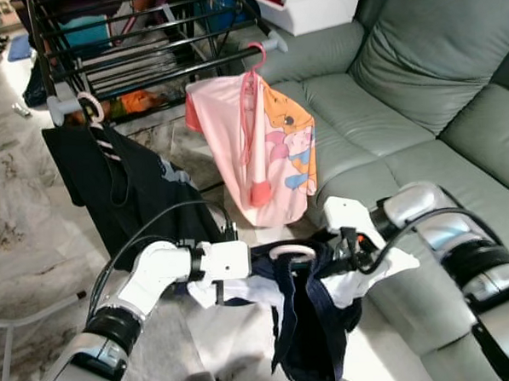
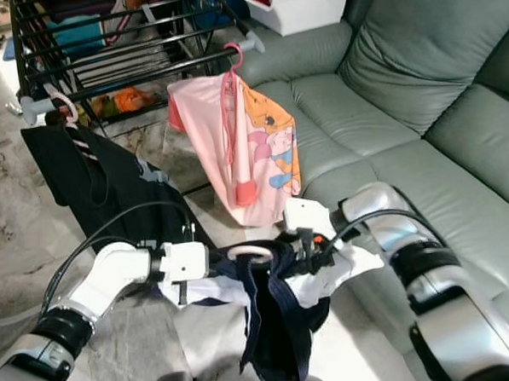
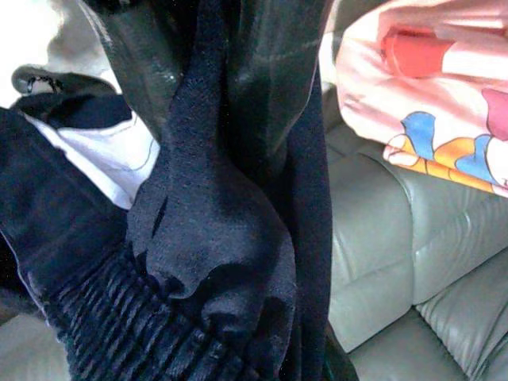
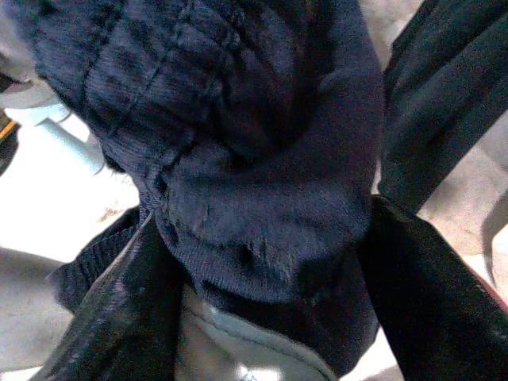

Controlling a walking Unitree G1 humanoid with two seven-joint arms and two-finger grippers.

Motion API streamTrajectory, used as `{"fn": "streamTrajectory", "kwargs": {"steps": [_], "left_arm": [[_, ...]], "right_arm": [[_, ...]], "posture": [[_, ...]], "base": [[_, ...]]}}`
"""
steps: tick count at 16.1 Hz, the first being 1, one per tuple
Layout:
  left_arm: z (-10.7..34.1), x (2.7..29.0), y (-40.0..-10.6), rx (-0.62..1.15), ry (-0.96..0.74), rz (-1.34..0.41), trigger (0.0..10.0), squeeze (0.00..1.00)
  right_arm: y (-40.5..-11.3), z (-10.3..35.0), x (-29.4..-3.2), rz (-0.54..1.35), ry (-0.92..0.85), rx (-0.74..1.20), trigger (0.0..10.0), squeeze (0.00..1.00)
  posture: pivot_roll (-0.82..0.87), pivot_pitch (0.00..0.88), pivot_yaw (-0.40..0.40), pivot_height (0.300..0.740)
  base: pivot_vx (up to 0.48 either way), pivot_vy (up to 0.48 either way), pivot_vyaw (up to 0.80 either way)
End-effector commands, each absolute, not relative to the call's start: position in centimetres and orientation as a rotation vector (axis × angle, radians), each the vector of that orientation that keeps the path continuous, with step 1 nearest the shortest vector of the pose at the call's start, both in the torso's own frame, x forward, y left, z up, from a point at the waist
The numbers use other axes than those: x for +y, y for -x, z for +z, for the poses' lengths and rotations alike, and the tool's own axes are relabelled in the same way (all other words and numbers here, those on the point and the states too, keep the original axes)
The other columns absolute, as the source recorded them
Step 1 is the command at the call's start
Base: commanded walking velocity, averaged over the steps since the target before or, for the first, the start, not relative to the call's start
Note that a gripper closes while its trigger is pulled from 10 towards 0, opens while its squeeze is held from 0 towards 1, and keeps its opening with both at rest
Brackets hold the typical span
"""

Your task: Hang hanger

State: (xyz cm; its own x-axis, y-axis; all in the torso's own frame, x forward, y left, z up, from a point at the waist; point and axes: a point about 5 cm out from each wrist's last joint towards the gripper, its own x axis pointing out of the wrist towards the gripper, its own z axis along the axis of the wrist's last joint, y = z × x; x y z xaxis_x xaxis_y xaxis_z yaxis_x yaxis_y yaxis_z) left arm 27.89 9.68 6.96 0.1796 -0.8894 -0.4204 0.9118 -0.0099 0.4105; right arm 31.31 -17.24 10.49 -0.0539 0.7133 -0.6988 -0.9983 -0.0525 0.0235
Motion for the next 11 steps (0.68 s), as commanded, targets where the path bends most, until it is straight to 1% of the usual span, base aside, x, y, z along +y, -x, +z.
{"fn": "streamTrajectory", "kwargs": {"steps": [1, 2, 3, 5, 11], "left_arm": [[8.5, 8.3, -28.3, -0.063, -0.694, -1.435, 0.0, 0.0], [8.5, 8.3, -28.3, -0.062, -0.695, -1.434, 0.0, 0.0], [8.5, 8.3, -28.4, -0.06, -0.695, -1.431, 0.0, 0.0], [8.5, 8.3, -28.5, -0.057, -0.696, -1.429, 0.0, 0.0], [8.2, 8.5, -28.7, -0.034, -0.698, -1.421, 0.0, 0.0]], "right_arm": [[-31.7, 10.8, -16.6, 1.586, 0.651, 0.62, 0.0, 0.0], [-31.7, 10.8, -16.6, 1.589, 0.655, 0.629, 0.0, 0.0], [-31.7, 10.9, -17.4, 1.593, 0.673, 0.676, 0.0, 0.0], [-31.8, 10.9, -17.9, 1.584, 0.681, 0.694, 0.0, 0.0], [-32.0, 11.3, -18.9, 1.567, 0.674, 0.696, 0.0, 0.0]], "posture": [[-0.06, 0.025, -0.015, 0.74], [-0.06, 0.025, -0.015, 0.74], [-0.06, 0.023, -0.017, 0.74], [-0.06, 0.023, -0.018, 0.74], [-0.07, 0.016, -0.017, 0.74]], "base": [[0.0, 0.0, 0.0], [0.0, 0.0, 0.0], [0.0, 0.0, 0.0], [0.0, 0.0, 0.0], [0.0, 0.0, 0.0]]}}
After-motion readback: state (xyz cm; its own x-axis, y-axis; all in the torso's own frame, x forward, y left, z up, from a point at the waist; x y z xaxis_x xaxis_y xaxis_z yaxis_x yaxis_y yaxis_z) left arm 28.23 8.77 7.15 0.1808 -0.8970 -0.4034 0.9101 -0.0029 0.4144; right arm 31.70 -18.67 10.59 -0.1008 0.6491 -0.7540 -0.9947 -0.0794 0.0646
